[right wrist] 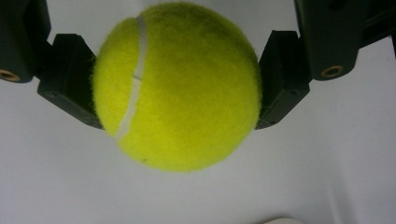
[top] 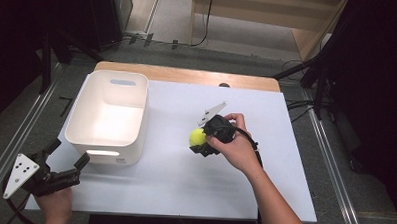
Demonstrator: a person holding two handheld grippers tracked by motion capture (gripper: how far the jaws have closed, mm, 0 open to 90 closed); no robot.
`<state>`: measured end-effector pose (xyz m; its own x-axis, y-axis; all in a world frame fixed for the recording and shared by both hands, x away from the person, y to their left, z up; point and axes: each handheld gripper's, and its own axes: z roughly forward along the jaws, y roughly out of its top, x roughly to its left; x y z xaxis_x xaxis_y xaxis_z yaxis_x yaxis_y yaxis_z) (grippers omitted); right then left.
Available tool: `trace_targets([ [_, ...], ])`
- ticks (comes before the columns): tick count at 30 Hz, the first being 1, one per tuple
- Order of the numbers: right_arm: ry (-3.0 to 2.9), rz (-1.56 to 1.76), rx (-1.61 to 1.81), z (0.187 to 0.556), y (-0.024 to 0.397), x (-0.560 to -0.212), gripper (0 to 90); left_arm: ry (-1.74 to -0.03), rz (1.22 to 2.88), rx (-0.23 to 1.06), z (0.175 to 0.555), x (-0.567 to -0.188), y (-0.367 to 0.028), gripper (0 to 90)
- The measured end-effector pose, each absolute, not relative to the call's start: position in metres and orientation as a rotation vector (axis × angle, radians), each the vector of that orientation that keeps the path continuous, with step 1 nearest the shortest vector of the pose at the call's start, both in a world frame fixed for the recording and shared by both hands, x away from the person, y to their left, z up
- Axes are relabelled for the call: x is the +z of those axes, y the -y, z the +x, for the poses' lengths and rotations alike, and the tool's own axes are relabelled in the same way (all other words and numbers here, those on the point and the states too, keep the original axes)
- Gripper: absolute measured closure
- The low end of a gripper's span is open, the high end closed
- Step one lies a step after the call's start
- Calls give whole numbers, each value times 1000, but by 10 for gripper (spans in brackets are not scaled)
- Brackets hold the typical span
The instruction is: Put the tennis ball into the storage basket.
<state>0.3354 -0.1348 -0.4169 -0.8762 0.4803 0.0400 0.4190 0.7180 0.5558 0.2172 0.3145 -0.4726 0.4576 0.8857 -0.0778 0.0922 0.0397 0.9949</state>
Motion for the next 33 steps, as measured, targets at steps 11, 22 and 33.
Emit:
trace_targets([
  [11,-2842,738,901,339,129,-409,229,-932,1409,763,217,-472,-315,0],
  [22,-2851,706,905,343,122,-395,230,-933,1409,759,217,-472,-316,0],
  [33,-2865,655,909,348,106,-378,231,-934,1408,756,217,-472,-316,0],
])
